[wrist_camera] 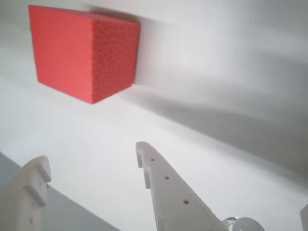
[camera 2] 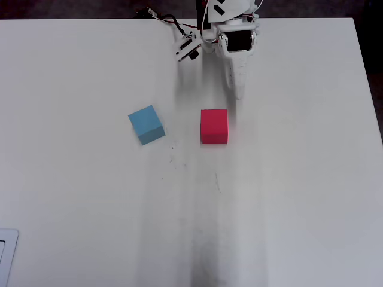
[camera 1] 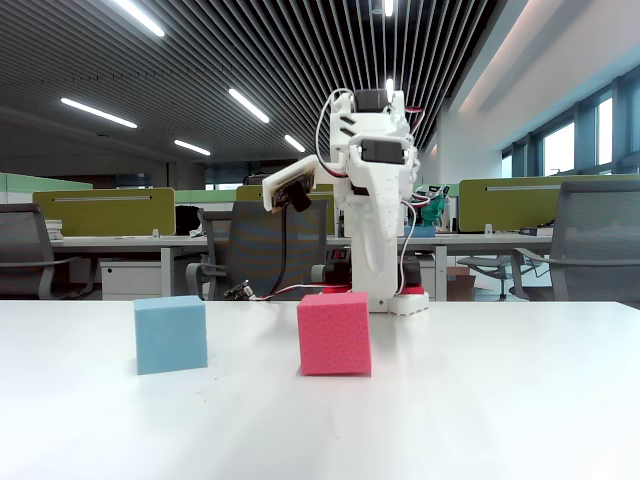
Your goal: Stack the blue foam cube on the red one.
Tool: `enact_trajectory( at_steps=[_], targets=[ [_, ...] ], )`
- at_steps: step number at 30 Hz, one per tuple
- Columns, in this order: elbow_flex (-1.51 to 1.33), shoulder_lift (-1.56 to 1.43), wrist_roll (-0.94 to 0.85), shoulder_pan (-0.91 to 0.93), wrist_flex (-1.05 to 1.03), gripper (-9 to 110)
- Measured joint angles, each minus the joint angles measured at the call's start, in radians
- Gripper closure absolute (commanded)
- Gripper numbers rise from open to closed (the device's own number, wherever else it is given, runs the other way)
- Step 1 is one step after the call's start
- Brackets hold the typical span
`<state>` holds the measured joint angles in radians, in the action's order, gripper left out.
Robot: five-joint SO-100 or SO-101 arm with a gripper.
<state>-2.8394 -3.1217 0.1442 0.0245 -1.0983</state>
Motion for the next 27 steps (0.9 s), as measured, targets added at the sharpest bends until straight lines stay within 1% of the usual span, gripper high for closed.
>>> enact_trajectory(
  at_steps=[6, 9, 10, 14, 20, 23, 27],
  targets=[
    [0.196, 0.179, 0.000, 0.046, -0.012, 76],
    [0.341, 0.282, 0.000, 0.091, -0.015, 75],
    [0.439, 0.356, 0.000, 0.129, -0.018, 75],
    [0.569, 0.465, -0.032, 0.187, -0.021, 75],
    [0.749, 0.647, -0.155, 0.296, -0.021, 74],
    [0.770, 0.692, -0.232, 0.364, -0.021, 73],
    [0.770, 0.718, -0.388, 0.477, -0.021, 73]
  ],
)
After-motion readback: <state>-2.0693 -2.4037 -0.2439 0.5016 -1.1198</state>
